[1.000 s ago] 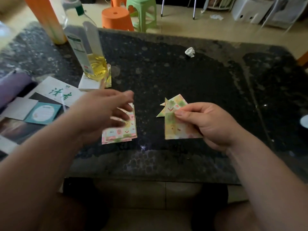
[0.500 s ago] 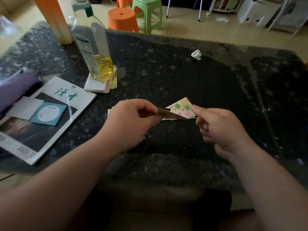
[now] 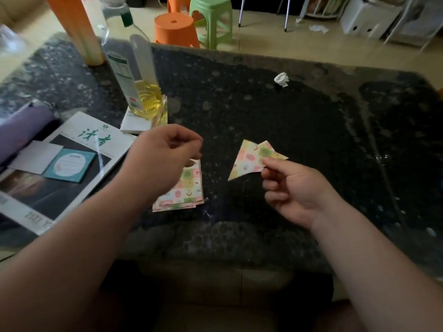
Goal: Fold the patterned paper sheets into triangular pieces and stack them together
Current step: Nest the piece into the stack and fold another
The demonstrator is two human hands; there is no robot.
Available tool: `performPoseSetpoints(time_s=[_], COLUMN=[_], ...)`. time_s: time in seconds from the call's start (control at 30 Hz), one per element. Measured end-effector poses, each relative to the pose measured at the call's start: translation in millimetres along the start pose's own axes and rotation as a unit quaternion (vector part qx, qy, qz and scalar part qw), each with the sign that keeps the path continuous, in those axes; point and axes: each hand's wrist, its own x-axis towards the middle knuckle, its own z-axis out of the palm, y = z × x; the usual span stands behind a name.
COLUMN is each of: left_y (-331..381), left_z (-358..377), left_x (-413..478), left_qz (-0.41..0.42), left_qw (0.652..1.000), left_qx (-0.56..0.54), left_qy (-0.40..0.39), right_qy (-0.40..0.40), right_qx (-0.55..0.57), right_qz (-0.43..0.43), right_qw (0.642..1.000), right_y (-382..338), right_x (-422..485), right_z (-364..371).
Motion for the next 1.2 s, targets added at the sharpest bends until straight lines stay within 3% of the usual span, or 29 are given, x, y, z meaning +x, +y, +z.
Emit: performPoseSetpoints(time_s=[0.1, 0.2, 0.3, 0.5, 0.7, 0.9, 1.2], left_y=[-5.5, -17.6, -29.6, -53.5, -74.3, -85.4, -88.4], left_z=[-8.0, -12.0, -17.4, -25.2, -25.9, -21.1, -15.8], left_x=[5.2, 2.7, -2.6, -10.7, -26.5, -30.1, -26.5], left_qz=[-0.044, -0.056, -0.077, -0.128, -0.028, 0.013, 0.011], left_qw=[0.999, 0.993, 0.963, 0.941, 0.889, 0.901, 0.914], left_qx=[-0.029, 0.082, 0.235, 0.288, 0.424, 0.418, 0.401], left_qy=[-0.014, -0.063, -0.11, -0.122, -0.169, -0.111, -0.065], right_qy=[0.081, 0.115, 0.08, 0.036, 0.0, 0.003, 0.008], right_qx=[-0.033, -0.098, -0.171, -0.205, -0.171, -0.169, -0.204], right_qz=[0.029, 0.063, 0.044, -0.031, -0.02, -0.031, -0.053], right_qw=[0.996, 0.986, 0.981, 0.978, 0.985, 0.985, 0.978], right_y=[2.2, 12.0, 20.6, 41.2, 46.6, 49.8, 51.5], right_x=[13.5, 16.9, 13.2, 15.0, 15.9, 16.8, 16.1], right_z=[-7.5, -7.6, 8.7, 58.9, 84.3, 95.0, 93.3])
